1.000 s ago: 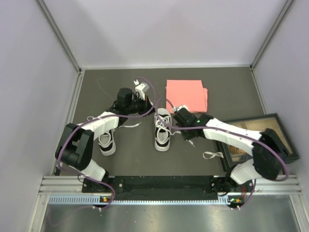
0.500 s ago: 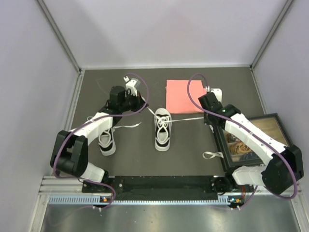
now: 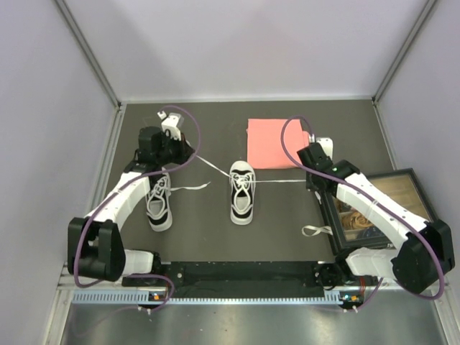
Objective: Tie the shoes
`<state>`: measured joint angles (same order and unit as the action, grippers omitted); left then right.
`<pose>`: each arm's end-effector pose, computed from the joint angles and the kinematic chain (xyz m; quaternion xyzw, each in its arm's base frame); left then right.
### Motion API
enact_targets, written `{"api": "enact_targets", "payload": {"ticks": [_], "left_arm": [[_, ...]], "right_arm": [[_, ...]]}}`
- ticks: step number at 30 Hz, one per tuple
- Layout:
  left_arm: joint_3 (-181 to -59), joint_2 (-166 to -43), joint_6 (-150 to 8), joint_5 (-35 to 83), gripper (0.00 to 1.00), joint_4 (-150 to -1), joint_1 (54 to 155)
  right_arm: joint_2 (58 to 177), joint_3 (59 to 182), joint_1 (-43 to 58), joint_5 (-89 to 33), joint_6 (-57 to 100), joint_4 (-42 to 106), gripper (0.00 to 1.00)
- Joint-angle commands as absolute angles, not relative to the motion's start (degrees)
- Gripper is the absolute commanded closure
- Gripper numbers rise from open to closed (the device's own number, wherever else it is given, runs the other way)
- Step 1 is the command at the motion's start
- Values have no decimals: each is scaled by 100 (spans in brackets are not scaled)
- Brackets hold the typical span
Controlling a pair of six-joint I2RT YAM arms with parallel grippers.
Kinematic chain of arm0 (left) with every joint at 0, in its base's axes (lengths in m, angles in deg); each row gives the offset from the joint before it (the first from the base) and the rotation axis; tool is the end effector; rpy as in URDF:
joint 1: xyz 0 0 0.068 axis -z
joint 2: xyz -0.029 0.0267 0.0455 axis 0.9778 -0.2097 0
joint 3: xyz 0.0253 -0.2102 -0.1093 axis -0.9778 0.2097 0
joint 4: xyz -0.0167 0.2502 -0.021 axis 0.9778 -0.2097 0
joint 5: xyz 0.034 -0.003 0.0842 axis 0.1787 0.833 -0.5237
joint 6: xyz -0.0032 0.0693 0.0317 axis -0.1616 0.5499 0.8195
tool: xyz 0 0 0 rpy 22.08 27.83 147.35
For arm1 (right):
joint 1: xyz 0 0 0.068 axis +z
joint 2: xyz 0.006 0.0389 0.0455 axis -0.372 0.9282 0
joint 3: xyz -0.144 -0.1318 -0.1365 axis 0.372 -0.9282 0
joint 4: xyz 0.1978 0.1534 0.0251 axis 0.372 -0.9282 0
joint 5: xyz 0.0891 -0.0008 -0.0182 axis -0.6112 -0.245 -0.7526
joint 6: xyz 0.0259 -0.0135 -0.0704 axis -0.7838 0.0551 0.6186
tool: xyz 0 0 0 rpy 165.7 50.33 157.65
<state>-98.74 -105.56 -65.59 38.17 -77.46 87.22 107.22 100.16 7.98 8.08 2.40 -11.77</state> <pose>0.3174 -0.0769 0.2279 0.1255 0.8282 -0.2327 0.4941 0.2331 0.0985 0.2104 0.0306 0.9386 -0.0903 0.3315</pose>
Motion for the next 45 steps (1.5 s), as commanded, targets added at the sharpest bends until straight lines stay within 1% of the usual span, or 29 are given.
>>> {"api": "enact_targets", "payload": {"ticks": [1,8,14,20,30,33,34,38,42,45], "left_arm": [[-9676,-10089,-6038,3415,100,-8162,8423],[-9369,-9702,-5976,3229,100,-8391,7948],[-9237,-9552,-5855,3028,100,-8435,7825],[-9219,-9631,-5792,2983,100,-8418,7377],[-9333,-9886,-5563,2957,100,-8470,7245],[-9316,-9956,-5423,3342,100,-8505,7245],[-9333,-9974,-5275,4023,100,-8627,7262],[-9342,-10167,-5028,5099,100,-8943,7437],[-9351,-10361,-4650,5418,100,-9322,7745],[-9298,-10361,-4307,5279,100,-9638,8201]], "right_arm": [[10575,9939,725,923,181,-1265,100],[10716,9825,725,1037,190,-1336,100],[10804,9614,716,1098,208,-1301,100],[10839,9464,708,1090,164,-1248,100],[11278,9640,708,1204,41,-1476,100],[11384,9675,708,1160,58,-1477,100],[11402,9667,699,1012,102,-1433,100],[11498,9719,725,379,479,-1117,100],[11639,9886,716,-254,814,-941,100],[11744,10053,725,-737,1042,-844,100]]}}
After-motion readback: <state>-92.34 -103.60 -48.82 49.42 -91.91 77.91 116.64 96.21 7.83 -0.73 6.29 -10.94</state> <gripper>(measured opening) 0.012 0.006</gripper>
